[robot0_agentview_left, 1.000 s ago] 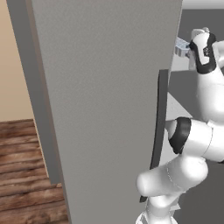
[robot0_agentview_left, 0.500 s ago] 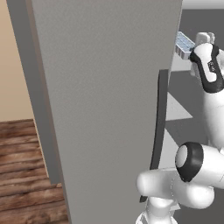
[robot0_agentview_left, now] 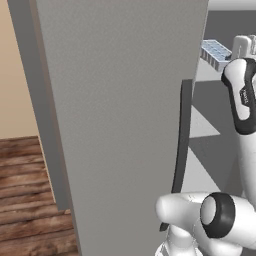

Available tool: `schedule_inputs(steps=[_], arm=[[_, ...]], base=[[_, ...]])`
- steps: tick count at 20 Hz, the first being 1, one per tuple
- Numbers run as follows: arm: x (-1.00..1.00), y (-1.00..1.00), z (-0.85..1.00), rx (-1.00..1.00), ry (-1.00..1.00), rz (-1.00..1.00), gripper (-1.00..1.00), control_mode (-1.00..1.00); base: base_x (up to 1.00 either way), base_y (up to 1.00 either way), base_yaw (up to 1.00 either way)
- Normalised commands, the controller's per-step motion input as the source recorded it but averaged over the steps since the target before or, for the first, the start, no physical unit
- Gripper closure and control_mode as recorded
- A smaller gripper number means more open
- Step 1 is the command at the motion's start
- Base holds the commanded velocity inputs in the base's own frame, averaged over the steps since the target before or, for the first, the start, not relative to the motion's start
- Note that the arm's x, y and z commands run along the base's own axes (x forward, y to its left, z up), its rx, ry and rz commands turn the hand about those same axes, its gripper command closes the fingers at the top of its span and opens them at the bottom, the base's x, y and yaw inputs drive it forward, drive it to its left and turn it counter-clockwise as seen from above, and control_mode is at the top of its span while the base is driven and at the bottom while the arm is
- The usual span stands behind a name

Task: Open the freezer door, pick up the ice cube tray from the freezer, and place it on the dining counter.

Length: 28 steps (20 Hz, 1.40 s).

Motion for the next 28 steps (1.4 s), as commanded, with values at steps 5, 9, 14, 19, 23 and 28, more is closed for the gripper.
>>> schedule_inputs(steps=[5,9,14,19,23,28], arm=[[-0.85,0.14,0.0,0.0,0.03,0.0,1.0,-1.0],[-0.75,0.22,0.0,0.0,0.0,0.0,1.0,-1.0],[-0.87,0.19,0.0,0.0,0.0,0.0,1.0,-1.0],[-0.88,0.13,0.0,0.0,0.0,0.0,1.0,-1.0],[-0.88,0.1,0.0,0.0,0.04,0.0,1.0,-1.0],[-0.54,0.09,0.0,0.0,0.03,0.0,1.0,1.0]], base=[[0.0,0.0,0.0],[0.0,0.0,0.0],[0.0,0.0,0.0],[0.0,0.0,0.0],[0.0,0.0,0.0],[-0.39,0.12,0.0]])
